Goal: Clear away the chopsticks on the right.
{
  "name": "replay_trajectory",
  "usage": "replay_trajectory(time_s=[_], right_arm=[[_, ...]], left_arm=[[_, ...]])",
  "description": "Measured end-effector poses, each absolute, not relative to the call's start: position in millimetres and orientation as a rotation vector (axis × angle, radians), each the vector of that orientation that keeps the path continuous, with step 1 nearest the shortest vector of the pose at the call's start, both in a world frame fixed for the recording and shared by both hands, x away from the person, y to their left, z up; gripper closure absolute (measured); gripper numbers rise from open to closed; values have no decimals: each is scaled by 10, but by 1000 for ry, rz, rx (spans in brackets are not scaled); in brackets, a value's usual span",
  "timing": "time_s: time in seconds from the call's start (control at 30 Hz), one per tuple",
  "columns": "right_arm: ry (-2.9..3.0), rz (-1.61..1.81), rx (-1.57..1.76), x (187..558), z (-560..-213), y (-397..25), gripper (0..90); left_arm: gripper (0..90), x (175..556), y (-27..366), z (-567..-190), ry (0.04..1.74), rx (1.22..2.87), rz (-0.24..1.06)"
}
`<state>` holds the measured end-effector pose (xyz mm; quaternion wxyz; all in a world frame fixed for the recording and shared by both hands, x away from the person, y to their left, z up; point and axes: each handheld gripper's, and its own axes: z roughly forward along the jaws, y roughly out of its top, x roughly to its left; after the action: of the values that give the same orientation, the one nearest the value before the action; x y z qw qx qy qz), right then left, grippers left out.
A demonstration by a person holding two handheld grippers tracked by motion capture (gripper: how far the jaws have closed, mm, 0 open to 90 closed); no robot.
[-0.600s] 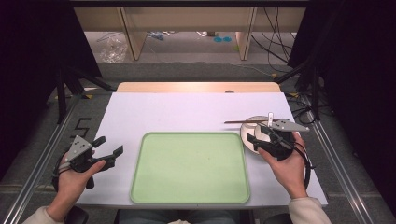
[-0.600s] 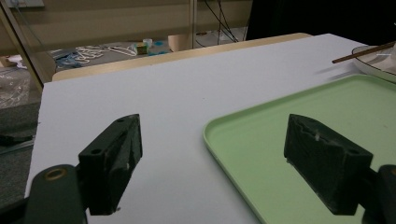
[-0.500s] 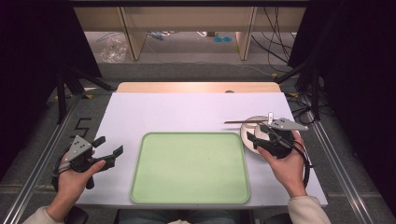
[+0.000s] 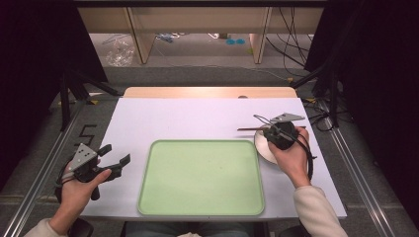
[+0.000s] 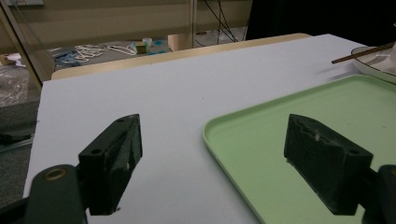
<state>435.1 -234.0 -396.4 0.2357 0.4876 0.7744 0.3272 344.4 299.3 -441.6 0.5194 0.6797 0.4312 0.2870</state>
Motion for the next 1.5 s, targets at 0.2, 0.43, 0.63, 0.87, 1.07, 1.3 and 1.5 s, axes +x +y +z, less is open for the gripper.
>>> replay_trajectory(time_s=[0.2,0.43,0.63,0.87,1.07,1.3,1.5], right_arm=[[2147,798,1483,4705,-3994,-2237,900],[2165,681,1534,5062,-4087,-2143,900],[2191,616,1525,5260,-4211,-2131,900],[2184,575,1545,5358,-4280,-2131,900],[2199,550,1546,5386,-4317,-2121,900],[2195,539,1558,5401,-4333,-2114,900],[2182,520,1571,5415,-4352,-2091,900]], left_arm=[[195,3444,2992,-4415,1032,1630,689],[195,3444,3002,-4416,1032,1629,688],[195,3443,3005,-4416,1032,1631,688],[195,3445,3008,-4421,1030,1628,687],[196,3444,3006,-4419,1030,1631,688],[196,3444,3006,-4419,1029,1631,687],[196,3444,3007,-4420,1029,1633,687]])
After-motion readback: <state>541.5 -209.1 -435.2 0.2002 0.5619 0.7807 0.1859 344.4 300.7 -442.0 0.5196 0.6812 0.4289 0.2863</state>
